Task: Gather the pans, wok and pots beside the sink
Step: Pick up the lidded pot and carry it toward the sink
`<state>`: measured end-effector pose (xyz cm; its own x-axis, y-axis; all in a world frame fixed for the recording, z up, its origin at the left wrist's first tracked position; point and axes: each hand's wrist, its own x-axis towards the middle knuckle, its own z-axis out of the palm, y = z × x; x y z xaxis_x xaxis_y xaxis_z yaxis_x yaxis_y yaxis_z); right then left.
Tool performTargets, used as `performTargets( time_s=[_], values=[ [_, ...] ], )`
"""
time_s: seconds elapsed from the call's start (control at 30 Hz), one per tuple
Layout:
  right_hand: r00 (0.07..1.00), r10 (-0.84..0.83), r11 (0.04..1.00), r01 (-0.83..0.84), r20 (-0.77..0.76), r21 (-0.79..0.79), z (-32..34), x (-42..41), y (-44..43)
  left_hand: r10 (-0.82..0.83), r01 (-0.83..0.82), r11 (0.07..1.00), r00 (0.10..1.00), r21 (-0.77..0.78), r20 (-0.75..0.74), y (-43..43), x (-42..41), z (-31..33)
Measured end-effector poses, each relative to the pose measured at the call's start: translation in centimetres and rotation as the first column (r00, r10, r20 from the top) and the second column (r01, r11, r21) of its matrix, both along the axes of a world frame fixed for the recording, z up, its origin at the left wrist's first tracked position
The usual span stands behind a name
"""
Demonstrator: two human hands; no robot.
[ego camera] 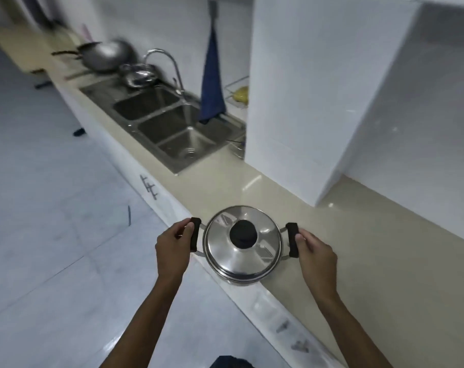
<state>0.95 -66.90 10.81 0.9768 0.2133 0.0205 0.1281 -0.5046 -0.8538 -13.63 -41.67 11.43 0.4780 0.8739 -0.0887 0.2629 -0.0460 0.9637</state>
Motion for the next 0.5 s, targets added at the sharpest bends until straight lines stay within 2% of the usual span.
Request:
performTargets(
  time_s=[0.23, 0.5],
  values=[
    [0.975, 0.221, 0.973, -0.219, -0.034, 0.067, 0.2, -1.0, 18.7, 0.237, -0.237, 0.971, 0.971, -0.011, -0.03, 14.5, -6.1, 0.6],
    [0.926, 0.372, 0.928, -0.37, -0.059, 0.043, -0.8, 2.9, 41.8, 0.404, -0.408, 0.912, 0.911, -0.033, -0.086, 32.7, -6.3, -0.7]
  ],
)
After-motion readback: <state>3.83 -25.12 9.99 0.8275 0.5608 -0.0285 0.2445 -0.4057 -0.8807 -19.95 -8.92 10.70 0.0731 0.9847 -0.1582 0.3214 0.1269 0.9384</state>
